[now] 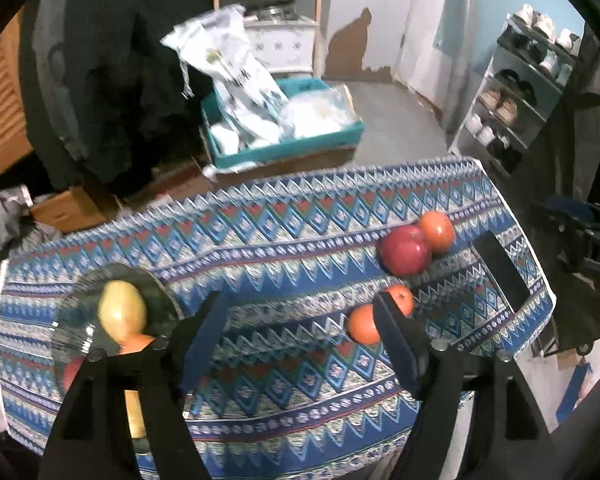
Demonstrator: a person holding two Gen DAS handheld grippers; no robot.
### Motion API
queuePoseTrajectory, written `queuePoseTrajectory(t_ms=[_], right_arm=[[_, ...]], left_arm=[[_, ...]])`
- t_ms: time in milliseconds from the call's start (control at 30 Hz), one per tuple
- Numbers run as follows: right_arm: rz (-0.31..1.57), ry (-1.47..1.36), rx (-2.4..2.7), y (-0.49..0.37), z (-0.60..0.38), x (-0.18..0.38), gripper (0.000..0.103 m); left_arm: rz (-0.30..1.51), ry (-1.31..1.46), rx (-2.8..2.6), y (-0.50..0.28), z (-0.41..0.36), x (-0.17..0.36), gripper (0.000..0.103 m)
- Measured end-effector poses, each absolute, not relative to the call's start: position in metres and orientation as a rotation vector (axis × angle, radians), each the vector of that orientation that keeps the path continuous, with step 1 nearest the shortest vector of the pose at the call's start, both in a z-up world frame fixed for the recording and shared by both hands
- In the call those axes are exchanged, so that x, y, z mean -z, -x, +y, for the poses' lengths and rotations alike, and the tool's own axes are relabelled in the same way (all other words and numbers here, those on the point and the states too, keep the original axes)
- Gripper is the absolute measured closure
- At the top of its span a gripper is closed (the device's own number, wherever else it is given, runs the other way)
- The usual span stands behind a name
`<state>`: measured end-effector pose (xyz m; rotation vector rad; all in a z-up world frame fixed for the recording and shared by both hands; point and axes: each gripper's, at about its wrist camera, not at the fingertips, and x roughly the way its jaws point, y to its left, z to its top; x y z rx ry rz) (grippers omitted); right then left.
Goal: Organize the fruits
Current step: 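Withdraw both open grippers from the bowl back over the loose fruits, then move left gripper to a dark orange while right gripper approaches a large orange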
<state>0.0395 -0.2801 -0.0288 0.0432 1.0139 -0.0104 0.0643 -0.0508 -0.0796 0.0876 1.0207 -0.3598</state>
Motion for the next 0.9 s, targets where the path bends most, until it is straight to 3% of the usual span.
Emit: queuePoseTrajectory(t_ms=[900], right_arm=[[1.228,-0.1,0.116,-0.04,-0.341,0.123,0.03]], left_arm=[[1.204,-0.243,0.528,-0.071,-0.131,0.201,0.025]])
